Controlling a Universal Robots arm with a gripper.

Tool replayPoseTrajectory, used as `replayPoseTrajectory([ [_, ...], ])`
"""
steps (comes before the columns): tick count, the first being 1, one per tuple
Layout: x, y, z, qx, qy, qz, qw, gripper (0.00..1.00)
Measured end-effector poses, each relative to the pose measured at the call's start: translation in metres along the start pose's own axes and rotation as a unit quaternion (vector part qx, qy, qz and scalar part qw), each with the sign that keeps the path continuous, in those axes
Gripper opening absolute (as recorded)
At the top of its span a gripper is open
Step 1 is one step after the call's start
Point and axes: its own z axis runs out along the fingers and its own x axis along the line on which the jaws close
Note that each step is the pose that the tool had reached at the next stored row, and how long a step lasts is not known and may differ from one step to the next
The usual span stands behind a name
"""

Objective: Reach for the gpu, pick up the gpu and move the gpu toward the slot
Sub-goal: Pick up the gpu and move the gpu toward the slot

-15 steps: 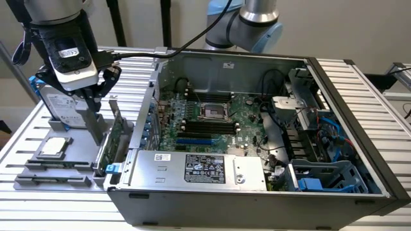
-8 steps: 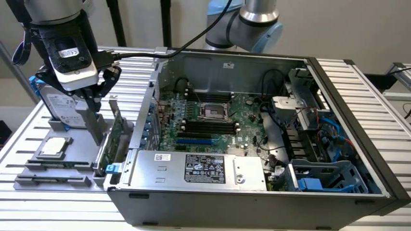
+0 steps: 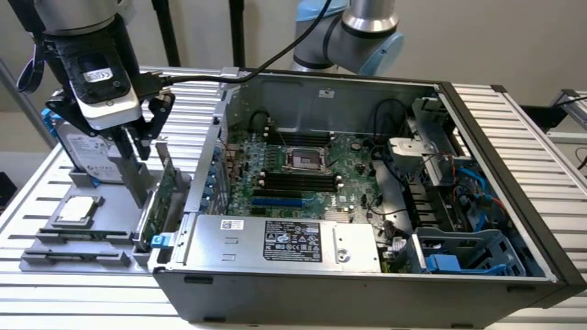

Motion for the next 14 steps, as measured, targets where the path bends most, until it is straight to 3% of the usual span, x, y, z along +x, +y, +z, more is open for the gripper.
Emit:
replayPoseTrajectory([
  [10, 0.010, -0.0004, 0.0166, 0.0004, -0.0002, -0.003, 1.0000, 0.31],
  [14, 0.010, -0.0007, 0.0239, 0.0004, 0.0000, -0.008, 1.0000, 0.39],
])
